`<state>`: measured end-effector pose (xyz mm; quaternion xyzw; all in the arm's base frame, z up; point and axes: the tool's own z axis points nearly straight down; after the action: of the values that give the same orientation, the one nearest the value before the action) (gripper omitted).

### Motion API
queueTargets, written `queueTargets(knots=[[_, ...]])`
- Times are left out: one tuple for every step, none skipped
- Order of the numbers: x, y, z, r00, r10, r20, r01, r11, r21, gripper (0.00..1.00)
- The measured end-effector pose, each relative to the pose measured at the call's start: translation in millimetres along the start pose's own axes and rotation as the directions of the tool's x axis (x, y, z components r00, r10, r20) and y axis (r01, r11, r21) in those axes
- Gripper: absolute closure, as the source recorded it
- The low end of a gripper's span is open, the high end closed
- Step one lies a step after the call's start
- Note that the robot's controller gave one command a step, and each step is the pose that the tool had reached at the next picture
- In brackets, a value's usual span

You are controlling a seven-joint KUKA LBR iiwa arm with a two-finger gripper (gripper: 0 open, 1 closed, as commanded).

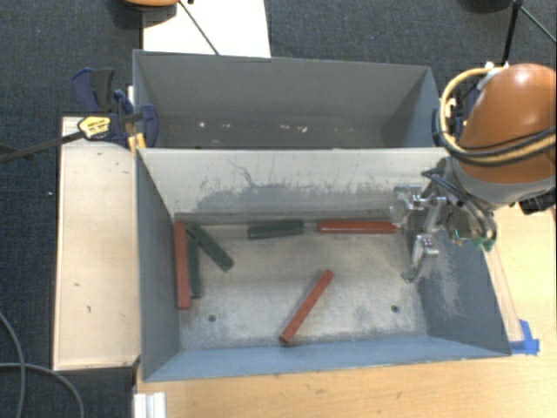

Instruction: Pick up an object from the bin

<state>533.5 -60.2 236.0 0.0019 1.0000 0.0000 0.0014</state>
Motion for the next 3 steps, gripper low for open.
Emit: queueTargets(knots=[[41.4,-4.2,138.1,0.995,-0.096,-0.002,0.096,0.995,0.000,1.00],[41.1,-4.0,137.9,0.995,-0.100,-0.001,0.100,0.995,0.000,0.00],[41.1,-4.0,137.9,0.995,-0.099,-0.001,0.099,0.995,0.000,0.00]])
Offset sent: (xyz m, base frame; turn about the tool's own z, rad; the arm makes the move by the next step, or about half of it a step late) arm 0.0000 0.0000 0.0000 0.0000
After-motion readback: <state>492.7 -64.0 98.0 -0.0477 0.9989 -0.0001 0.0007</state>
